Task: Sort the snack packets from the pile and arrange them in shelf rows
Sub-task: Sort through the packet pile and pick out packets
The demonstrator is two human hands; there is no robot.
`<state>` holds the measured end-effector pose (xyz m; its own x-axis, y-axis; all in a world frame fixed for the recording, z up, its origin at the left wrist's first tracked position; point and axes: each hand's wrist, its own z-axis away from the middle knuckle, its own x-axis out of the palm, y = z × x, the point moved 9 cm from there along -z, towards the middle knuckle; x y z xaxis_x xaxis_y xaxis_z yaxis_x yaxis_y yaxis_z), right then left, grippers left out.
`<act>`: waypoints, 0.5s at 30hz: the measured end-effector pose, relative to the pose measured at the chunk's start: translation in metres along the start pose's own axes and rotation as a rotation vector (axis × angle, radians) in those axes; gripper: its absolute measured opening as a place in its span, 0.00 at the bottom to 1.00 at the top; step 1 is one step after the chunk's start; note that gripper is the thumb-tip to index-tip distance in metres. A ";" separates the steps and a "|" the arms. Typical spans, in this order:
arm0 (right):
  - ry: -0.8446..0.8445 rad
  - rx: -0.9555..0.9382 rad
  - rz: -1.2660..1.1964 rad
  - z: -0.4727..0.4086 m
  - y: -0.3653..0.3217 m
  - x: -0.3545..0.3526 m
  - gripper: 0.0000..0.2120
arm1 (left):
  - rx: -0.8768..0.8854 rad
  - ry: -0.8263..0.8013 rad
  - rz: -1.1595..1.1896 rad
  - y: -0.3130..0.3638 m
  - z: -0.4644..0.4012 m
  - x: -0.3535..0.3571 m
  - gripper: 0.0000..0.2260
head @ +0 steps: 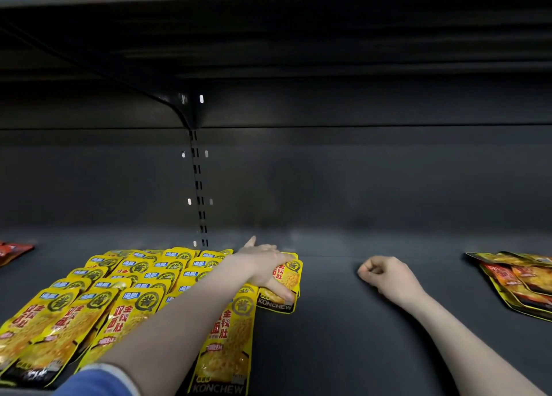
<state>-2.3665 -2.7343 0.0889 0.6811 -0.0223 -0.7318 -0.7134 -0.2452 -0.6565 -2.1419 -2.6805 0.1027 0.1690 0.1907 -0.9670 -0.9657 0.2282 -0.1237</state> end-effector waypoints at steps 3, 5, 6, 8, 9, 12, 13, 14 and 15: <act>0.006 0.004 0.000 0.001 0.000 -0.001 0.10 | -0.022 -0.001 0.010 -0.001 -0.001 0.001 0.42; 0.010 0.002 0.003 0.002 -0.001 -0.001 0.09 | -0.035 -0.008 -0.008 -0.001 -0.002 0.002 0.43; 0.013 -0.001 0.003 0.003 -0.001 -0.001 0.09 | -0.042 -0.013 -0.022 -0.001 -0.002 0.001 0.43; 0.019 -0.005 -0.002 0.004 -0.002 -0.002 0.10 | -0.047 -0.019 -0.048 0.000 -0.002 0.000 0.43; 0.019 -0.004 -0.005 0.005 -0.003 -0.003 0.09 | -0.048 -0.018 -0.057 0.000 -0.002 -0.001 0.43; 0.018 0.004 -0.001 0.008 -0.007 -0.009 0.09 | -0.045 0.044 -0.071 0.000 0.001 -0.008 0.39; 0.026 0.016 0.014 0.009 -0.007 -0.012 0.10 | -0.045 0.087 -0.060 0.000 0.002 -0.012 0.36; 0.042 0.034 0.040 0.010 -0.005 -0.016 0.10 | -0.049 0.139 -0.041 0.000 0.003 -0.017 0.34; 0.061 0.063 0.074 0.012 -0.002 -0.021 0.10 | -0.059 0.191 -0.022 0.000 0.004 -0.021 0.31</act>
<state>-2.3813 -2.7219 0.1035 0.6338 -0.0975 -0.7673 -0.7695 -0.1797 -0.6128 -2.1444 -2.6804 0.1241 0.1546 0.0003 -0.9880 -0.9730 0.1733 -0.1522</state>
